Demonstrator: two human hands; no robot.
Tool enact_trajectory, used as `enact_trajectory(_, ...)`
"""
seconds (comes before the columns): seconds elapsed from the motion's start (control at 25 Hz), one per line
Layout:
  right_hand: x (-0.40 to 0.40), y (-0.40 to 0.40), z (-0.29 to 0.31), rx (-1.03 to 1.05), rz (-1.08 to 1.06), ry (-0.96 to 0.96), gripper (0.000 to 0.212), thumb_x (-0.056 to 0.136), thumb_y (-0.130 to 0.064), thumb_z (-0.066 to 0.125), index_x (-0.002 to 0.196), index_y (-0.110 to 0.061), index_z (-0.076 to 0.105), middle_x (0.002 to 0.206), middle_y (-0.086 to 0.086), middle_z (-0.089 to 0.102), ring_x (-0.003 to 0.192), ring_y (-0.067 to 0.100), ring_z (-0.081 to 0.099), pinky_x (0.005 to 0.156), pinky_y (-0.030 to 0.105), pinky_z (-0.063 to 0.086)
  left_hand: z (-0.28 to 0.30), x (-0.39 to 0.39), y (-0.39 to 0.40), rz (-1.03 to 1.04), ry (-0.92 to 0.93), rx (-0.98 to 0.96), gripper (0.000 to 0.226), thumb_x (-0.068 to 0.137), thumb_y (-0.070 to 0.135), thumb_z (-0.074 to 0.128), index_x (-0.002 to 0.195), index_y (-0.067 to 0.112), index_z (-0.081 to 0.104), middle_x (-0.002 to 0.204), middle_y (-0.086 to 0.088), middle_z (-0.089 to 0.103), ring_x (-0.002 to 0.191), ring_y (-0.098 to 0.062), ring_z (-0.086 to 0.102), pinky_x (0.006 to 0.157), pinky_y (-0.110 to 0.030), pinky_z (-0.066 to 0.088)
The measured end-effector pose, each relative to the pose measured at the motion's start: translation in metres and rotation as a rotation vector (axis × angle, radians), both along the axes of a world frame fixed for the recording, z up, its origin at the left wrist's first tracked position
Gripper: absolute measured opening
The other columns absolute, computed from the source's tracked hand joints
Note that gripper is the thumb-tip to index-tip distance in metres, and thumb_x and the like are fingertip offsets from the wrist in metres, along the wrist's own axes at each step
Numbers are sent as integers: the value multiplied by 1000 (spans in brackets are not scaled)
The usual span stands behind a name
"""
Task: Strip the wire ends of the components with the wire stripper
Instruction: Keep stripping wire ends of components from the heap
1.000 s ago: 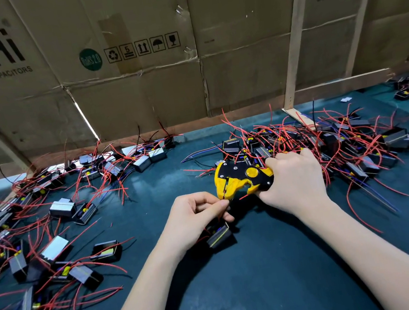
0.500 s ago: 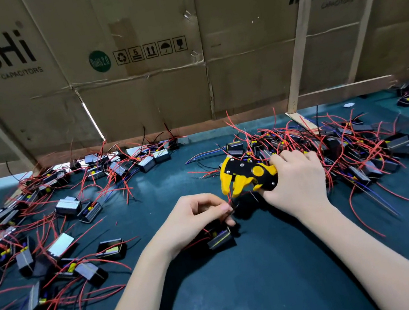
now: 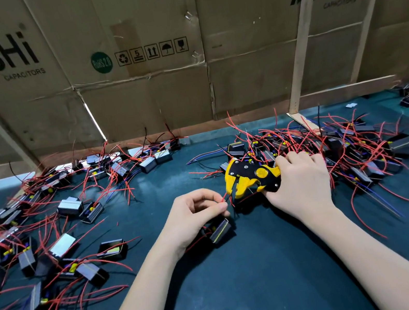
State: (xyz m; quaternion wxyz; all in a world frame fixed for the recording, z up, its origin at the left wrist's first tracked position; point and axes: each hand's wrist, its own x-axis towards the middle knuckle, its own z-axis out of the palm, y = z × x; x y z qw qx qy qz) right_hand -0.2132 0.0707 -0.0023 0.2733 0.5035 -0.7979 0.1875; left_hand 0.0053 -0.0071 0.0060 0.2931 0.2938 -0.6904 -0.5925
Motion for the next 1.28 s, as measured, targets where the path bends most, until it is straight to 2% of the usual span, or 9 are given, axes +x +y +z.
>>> enact_trajectory(0.16,3,0,1,34,9,7,49,56,-48,79,82,-8,66,79,9,64,78,32,58,75,40,37,-1,-5,3,102,-24,-7,5,86,8,71,82,7,67,70,-8,73,71,-15,64,75,-26,46)
enact_trajectory(0.36,5,0,2,73,9,-2,48,59,-49,77,83,-8,66,80,9,66,79,32,59,77,40,37,-2,-8,6,148,-57,-38,7,86,6,70,79,5,67,62,-1,70,72,-21,62,69,-30,44)
enact_trajectory(0.56,9,0,5,98,20,7,43,56,-46,78,74,-10,64,73,8,64,73,31,59,74,40,37,-1,-9,7,154,-73,-53,9,86,6,70,78,8,67,60,2,68,72,-24,60,68,-32,42)
enact_trajectory(0.76,9,2,7,111,54,-9,39,53,-44,79,59,-13,55,60,6,59,59,29,58,68,37,34,1,-8,7,140,-94,-62,7,86,6,69,79,6,67,63,-3,70,61,-12,56,59,-23,42)
enact_trajectory(0.88,8,1,7,122,76,-7,41,56,-47,77,56,-17,49,57,4,57,56,28,58,64,34,27,2,-8,7,133,-93,-68,6,85,5,69,80,5,67,64,-4,71,56,-8,55,54,-15,41)
enact_trajectory(1.0,11,1,7,78,51,-25,49,47,-50,86,46,-14,52,45,5,52,42,27,53,54,25,25,1,-8,7,136,-90,-72,6,85,5,69,81,2,66,64,-5,71,56,-8,56,54,-14,42)
enact_trajectory(1.08,10,1,5,47,46,-22,48,47,-49,87,52,-11,57,51,7,55,48,28,56,55,27,29,2,-6,7,128,-78,-82,6,85,5,70,81,3,66,65,-6,71,59,-9,59,56,-14,43)
enact_trajectory(1.16,5,0,2,15,34,-10,46,52,-47,83,71,-9,65,69,9,62,67,31,60,67,36,35,3,-3,5,132,-91,-180,7,84,5,71,80,8,66,68,-5,69,64,-8,62,61,-14,45)
enact_trajectory(1.28,-5,2,3,-66,-11,-64,46,56,-45,83,80,-9,66,76,10,62,76,33,59,73,39,35,1,4,-3,277,-362,-637,12,83,13,69,81,22,61,74,8,63,66,-3,53,66,-23,44)
